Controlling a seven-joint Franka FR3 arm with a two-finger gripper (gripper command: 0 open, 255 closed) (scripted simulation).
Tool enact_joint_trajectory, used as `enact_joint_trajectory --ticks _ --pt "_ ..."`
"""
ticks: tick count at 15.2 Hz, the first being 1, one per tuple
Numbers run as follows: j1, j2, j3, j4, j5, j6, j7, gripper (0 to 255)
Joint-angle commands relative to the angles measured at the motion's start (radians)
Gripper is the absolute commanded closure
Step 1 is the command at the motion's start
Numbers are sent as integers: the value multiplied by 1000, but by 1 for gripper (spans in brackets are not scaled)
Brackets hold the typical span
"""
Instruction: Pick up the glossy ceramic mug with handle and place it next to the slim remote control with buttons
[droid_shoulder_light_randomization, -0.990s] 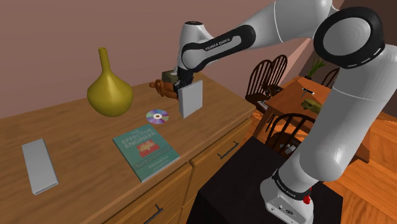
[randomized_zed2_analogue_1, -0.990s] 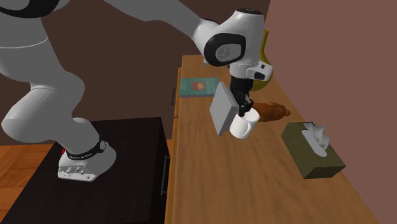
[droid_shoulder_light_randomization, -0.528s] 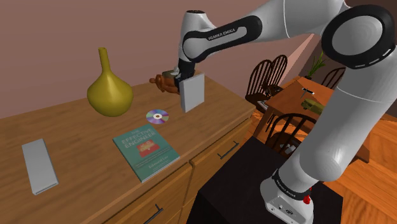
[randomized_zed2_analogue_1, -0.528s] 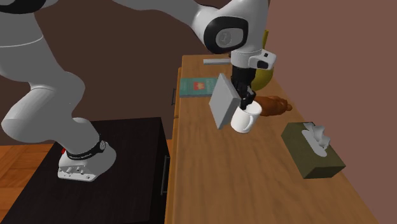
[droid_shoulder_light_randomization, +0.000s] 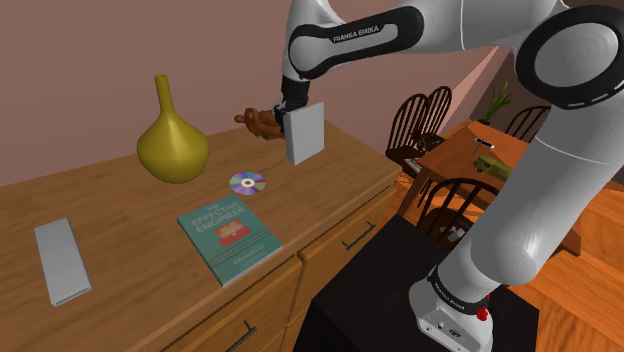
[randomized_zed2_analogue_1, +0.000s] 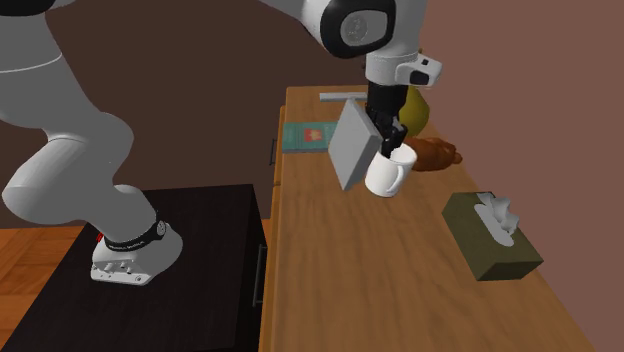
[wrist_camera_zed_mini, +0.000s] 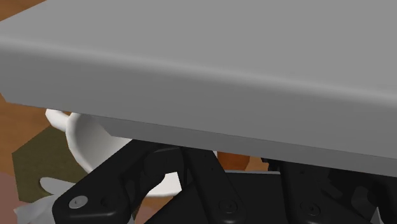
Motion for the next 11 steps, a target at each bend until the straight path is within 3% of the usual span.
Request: enact_joint_trajectory --ticks 1,11 --pt "0 -6 0 22 2 -26 -2 255" --pt "0 -29 1 128 9 -155 -12 255"
